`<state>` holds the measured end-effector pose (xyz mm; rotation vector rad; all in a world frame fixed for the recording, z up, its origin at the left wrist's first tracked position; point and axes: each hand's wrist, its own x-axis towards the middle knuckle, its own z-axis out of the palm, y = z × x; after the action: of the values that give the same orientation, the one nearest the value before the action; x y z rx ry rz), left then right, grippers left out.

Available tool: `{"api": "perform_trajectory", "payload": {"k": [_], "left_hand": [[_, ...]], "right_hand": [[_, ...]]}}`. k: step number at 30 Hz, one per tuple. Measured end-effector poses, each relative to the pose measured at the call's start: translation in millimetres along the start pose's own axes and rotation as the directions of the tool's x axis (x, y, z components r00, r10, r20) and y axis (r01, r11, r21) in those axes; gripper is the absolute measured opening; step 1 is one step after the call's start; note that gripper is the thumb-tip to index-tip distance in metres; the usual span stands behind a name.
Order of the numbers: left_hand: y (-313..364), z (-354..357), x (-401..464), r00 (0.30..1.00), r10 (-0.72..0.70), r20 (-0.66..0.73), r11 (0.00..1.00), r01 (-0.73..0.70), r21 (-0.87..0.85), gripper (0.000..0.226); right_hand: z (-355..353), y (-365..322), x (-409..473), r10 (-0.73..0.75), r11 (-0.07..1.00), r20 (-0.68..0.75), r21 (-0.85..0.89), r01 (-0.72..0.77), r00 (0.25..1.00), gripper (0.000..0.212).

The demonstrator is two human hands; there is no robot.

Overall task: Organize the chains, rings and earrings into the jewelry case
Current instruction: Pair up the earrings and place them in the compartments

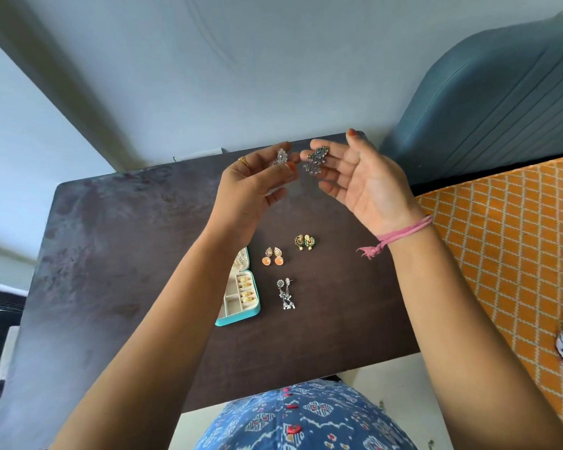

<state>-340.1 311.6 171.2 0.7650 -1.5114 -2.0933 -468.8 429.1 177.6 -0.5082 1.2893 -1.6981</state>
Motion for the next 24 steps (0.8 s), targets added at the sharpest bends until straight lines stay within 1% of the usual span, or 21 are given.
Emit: {"api": "perform_trajectory", "payload": {"k": [2, 4, 8, 13, 16, 18, 21, 24], "left_hand": [[6.8, 0.0, -1.5, 0.999, -0.038, 0.003, 0.998, 0.038, -0.049, 0.019], [12.5, -0.6, -2.5, 0.998, -0.055, 0.0, 0.996, 0.055, -0.071, 0.019], [20.9, -2.5, -1.7, 0.998, -0.06, -0.017, 0.995, 0.059, -0.075, 0.024], [32.0, -3.5, -1.3, 0.998, -0.051, -0.025, 0.998, 0.05, -0.04, 0.022], [37.9, -4.1, -0.7, 0.998, -0.055, -0.003, 0.998, 0.055, -0.024, 0.023], [42.8, -4.2, -0.3, 0.996, -0.083, 0.027, 0.996, 0.084, -0.03, 0.022], [49.4, -4.5, -0.7, 0.987, -0.141, 0.073, 0.985, 0.148, -0.092, 0.032], [52.9, -6.4, -0.2, 0.982, -0.149, 0.115, 0.98, 0.162, -0.114, 0.047]], "right_hand": [[1.8, -3.8, 0.9, -0.016, 1.0, 0.002, -0.016, 0.016, 1.0, 0.044], [4.3, -7.3, 1.3, -0.038, 0.998, 0.005, -0.044, 0.038, 0.999, 0.042], [11.5, -13.5, 2.5, -0.064, 0.996, 0.017, -0.062, 0.065, 0.998, 0.039], [19.1, -20.6, 3.8, -0.095, 0.992, 0.019, -0.083, 0.096, 0.995, 0.037], [19.8, -25.0, 5.3, -0.111, 0.99, 0.012, -0.088, 0.112, 0.994, 0.036], [19.0, -28.1, 7.0, -0.118, 0.989, -0.002, -0.094, 0.118, 0.993, 0.037], [18.6, -32.5, 8.7, -0.115, 0.989, -0.017, -0.095, 0.113, 0.993, 0.039], [19.9, -35.3, 10.9, -0.111, 0.99, -0.017, -0.091, 0.109, 0.994, 0.041]]}}
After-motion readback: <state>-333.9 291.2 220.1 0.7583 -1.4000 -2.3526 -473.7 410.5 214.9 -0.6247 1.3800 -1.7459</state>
